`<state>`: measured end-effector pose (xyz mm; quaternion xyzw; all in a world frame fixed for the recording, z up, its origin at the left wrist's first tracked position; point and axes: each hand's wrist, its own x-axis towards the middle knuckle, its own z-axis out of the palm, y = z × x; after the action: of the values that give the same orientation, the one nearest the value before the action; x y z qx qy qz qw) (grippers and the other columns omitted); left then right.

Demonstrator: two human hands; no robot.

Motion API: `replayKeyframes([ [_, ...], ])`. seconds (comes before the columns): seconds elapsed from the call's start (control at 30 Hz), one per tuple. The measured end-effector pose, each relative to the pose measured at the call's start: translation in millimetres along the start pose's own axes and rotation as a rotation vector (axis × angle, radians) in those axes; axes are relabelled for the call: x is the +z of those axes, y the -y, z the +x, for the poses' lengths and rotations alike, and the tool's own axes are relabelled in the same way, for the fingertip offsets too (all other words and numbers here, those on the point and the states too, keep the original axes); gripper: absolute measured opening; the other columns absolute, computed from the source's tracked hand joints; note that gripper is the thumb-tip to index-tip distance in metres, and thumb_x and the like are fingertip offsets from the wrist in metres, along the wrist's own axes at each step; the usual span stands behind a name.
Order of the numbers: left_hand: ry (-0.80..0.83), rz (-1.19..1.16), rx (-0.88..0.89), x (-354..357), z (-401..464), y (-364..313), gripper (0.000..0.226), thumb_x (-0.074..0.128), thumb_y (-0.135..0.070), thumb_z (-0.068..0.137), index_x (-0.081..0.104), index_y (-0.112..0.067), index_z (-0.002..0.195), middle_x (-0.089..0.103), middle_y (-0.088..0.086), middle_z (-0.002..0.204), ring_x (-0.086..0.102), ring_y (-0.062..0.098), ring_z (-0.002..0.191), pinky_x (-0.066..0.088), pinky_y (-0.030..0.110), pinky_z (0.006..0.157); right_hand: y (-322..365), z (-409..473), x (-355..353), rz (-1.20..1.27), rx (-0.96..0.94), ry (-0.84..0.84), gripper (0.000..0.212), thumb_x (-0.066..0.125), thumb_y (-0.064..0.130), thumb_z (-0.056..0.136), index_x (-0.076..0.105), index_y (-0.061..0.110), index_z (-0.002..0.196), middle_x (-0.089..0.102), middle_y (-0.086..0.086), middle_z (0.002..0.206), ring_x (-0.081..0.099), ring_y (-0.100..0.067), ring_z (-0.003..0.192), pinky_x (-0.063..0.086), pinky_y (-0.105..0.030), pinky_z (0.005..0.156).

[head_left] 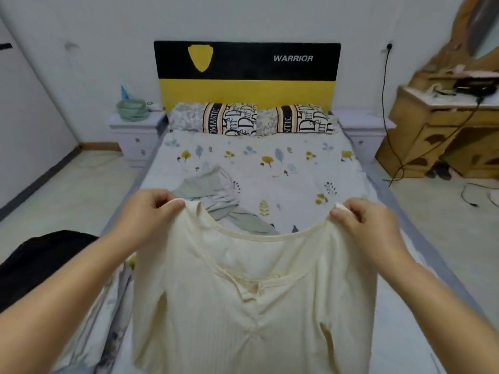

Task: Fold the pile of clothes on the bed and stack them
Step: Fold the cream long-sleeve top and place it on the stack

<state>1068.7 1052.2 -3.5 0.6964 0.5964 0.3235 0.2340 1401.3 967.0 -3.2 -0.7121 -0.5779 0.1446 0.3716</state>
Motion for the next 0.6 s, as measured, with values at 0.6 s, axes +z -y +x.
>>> replayKeyframes([
  [0.6,0.154,0.34,-0.29,226,85,193,0.023,0.053,-0.029,0.092,0.061,-0.018,0.074,0.053,-0.009,0.063,0.053,0.017,0.07,0.031,0.026,0.053,-188,83,233,-0.235,0.321,0.312,0.011,0.044,0.014,0.096,0.052,0.014,0.089,0.055,-0.003,0.08,0.05,-0.024,0.081,0.031,-0.03,0.064],
])
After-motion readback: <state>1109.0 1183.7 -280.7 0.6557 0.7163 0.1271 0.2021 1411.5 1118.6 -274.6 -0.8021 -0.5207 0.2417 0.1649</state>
